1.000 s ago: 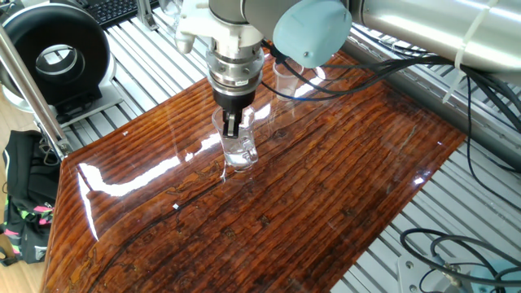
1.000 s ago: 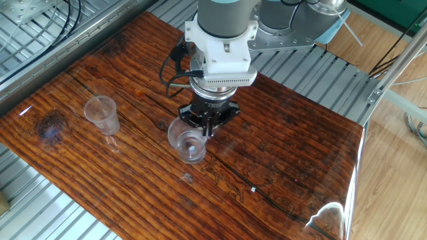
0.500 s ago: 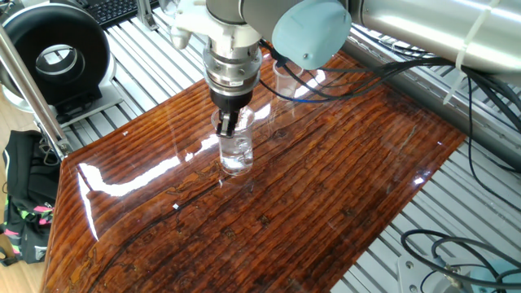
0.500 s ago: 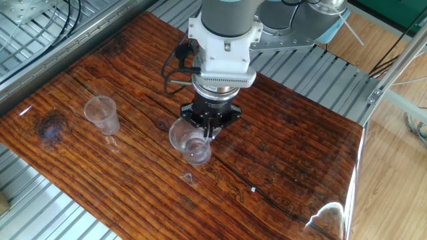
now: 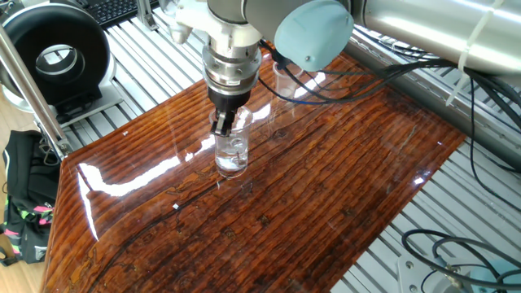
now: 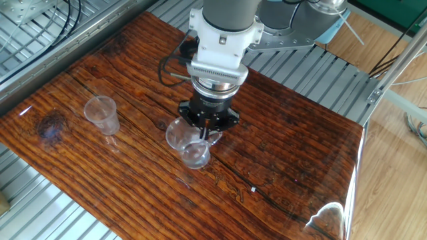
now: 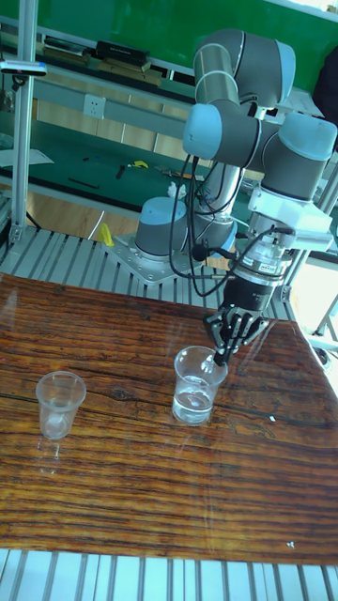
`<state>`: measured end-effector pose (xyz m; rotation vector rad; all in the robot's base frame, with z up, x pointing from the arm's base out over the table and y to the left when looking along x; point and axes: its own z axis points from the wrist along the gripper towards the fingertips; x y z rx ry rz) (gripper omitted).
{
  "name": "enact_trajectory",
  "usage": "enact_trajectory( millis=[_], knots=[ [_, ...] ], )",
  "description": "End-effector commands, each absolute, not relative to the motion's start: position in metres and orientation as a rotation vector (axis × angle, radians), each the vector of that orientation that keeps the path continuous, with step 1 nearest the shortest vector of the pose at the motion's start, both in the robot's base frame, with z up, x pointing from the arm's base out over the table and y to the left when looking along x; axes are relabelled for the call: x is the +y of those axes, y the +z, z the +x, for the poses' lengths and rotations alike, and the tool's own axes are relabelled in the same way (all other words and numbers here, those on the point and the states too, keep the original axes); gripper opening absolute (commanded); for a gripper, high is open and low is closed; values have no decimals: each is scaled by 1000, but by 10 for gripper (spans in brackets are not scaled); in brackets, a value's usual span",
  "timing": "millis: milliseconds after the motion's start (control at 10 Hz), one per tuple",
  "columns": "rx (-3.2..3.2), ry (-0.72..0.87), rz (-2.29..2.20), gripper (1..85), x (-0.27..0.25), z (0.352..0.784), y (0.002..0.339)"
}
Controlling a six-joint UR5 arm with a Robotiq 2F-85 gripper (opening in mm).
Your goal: Pour the water from one cup into another empty cup
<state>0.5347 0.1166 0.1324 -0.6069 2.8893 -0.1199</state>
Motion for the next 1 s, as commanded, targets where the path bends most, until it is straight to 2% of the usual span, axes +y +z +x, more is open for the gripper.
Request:
enact_trajectory(
  millis=[0, 400, 900],
  knots=[
    [2924, -177, -406, 20, 101, 534, 134],
    [3019, -154, -86, 20, 100, 519, 126],
    [2995, -273, 167, 20, 90, 530, 119]
  ],
)
